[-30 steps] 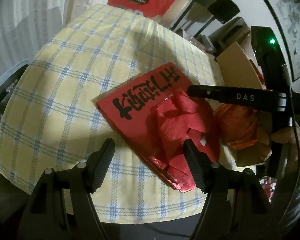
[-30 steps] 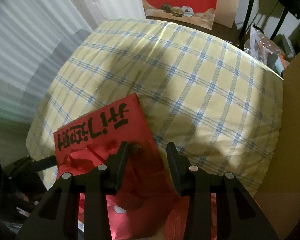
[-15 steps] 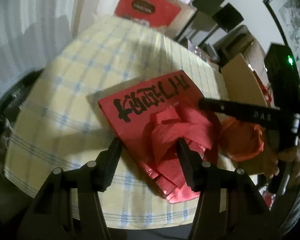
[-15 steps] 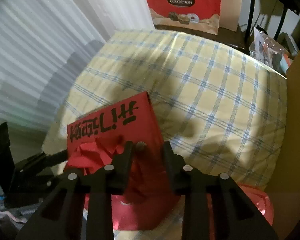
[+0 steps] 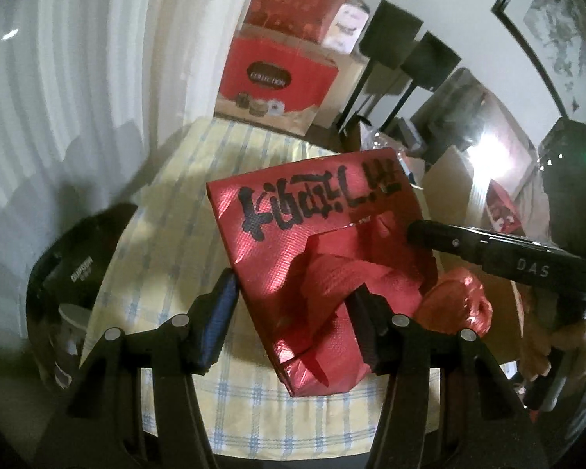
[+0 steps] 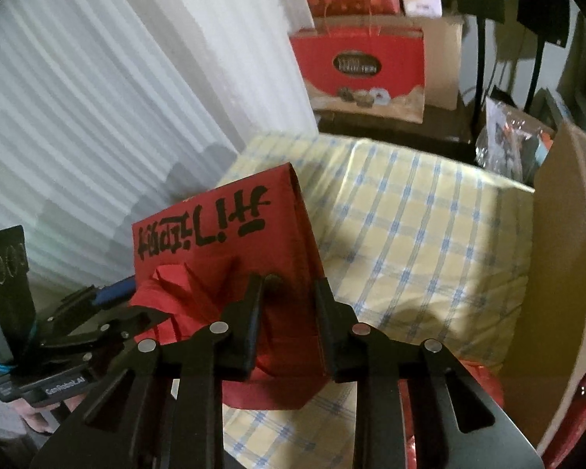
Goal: Organize objects
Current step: 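Lift the red tote bag and carry it over the cardboard box with both grippers, then lower the tote bag into the box and open both grippers, then move both grippers back to the red ribbon-wrapped round package on the table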
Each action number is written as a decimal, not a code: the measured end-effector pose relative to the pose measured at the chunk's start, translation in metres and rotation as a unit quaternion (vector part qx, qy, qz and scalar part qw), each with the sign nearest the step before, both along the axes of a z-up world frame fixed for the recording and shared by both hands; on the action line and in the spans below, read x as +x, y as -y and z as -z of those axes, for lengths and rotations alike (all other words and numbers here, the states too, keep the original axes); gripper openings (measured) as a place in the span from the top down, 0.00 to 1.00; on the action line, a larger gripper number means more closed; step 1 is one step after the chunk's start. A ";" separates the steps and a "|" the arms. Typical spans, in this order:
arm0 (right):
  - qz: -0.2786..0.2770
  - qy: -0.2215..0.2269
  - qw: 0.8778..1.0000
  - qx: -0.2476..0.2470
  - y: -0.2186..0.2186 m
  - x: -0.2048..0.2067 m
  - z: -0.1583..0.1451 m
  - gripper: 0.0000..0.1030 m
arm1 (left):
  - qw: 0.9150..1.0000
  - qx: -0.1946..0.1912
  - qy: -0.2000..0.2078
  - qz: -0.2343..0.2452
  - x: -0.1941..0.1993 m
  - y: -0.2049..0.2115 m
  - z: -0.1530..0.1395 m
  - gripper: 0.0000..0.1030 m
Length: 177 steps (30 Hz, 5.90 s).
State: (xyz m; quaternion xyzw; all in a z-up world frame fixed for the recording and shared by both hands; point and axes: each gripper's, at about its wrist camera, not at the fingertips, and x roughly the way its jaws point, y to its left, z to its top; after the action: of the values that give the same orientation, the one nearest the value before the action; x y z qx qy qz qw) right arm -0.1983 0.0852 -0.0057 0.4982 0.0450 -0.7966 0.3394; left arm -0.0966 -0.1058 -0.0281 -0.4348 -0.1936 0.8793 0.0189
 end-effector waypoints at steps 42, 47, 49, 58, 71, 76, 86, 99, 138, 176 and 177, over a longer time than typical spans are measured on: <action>0.136 -0.089 0.985 -0.053 -0.155 0.018 -0.123 0.76 | 0.989 -0.041 -0.093 0.107 -0.040 -0.139 -0.129 0.51; 0.161 -0.087 0.982 -0.050 -0.185 0.022 -0.123 0.76 | 0.987 -0.037 -0.090 0.129 -0.043 -0.168 -0.128 0.51; 0.169 -0.086 0.981 -0.047 -0.197 0.022 -0.123 0.76 | 0.986 -0.036 -0.089 0.139 -0.045 -0.180 -0.128 0.51; 0.203 -0.086 0.974 -0.044 -0.242 0.027 -0.122 0.76 | 0.982 -0.033 -0.077 0.168 -0.055 -0.223 -0.124 0.51; 0.245 -0.070 0.966 -0.034 -0.295 0.027 -0.106 0.76 | 0.978 -0.028 -0.047 0.202 -0.066 -0.275 -0.100 0.51; 0.254 -0.066 0.964 -0.032 -0.307 0.028 -0.101 0.76 | 0.976 -0.031 -0.040 0.210 -0.069 -0.289 -0.094 0.51; 0.270 -0.056 0.961 -0.025 -0.331 0.024 -0.091 0.76 | 0.973 -0.040 -0.026 0.226 -0.079 -0.316 -0.083 0.51; 0.300 -0.017 0.954 -0.009 -0.359 -0.002 -0.057 0.76 | 0.966 -0.057 0.018 0.251 -0.102 -0.352 -0.049 0.51; 0.257 -0.059 0.964 0.028 -0.302 0.006 -0.050 0.29 | 0.968 -0.110 -0.002 0.227 -0.096 -0.284 -0.063 0.09; 0.155 -0.057 0.986 0.012 -0.177 0.032 -0.035 0.24 | 0.976 -0.064 0.090 0.187 -0.061 -0.196 0.019 0.09; 0.156 -0.055 0.986 0.012 -0.178 0.031 -0.034 0.24 | 0.976 -0.063 0.089 0.186 -0.062 -0.197 0.021 0.09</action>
State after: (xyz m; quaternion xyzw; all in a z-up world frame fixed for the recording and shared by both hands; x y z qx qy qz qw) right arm -0.1668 0.2631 0.0283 0.4582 -0.0052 -0.8656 0.2018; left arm -0.1589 0.0910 -0.0490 -0.5403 -0.0543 0.8285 0.1370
